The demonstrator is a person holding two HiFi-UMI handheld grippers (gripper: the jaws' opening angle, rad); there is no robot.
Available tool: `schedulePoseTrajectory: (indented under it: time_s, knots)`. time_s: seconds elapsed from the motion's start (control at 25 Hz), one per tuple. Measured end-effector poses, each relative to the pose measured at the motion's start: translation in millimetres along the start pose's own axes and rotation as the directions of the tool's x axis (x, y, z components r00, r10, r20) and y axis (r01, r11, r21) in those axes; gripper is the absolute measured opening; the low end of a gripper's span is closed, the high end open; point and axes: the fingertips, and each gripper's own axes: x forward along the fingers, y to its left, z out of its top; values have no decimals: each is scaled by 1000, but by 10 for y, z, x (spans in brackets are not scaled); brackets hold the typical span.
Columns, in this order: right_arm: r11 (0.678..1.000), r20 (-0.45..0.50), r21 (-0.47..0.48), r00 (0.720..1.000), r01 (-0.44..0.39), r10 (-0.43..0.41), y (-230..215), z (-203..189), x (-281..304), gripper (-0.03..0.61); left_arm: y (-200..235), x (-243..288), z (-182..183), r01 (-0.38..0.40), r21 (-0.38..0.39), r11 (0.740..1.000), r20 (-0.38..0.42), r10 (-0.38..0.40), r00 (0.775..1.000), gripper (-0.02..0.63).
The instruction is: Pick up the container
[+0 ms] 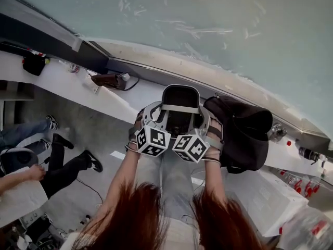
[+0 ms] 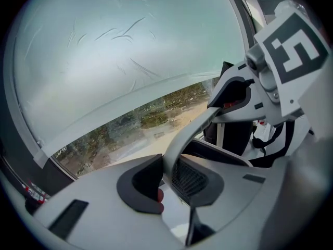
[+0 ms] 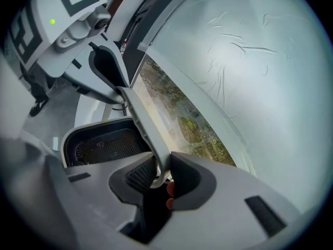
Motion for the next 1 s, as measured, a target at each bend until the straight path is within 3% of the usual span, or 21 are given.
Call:
schedulePoseTrajectory:
  time_s: [1.0]
  knots:
    - [999,96,27,994,47,-49,-412,390,-718,94,182,-741,559,-79,11,997,60,78,995,80]
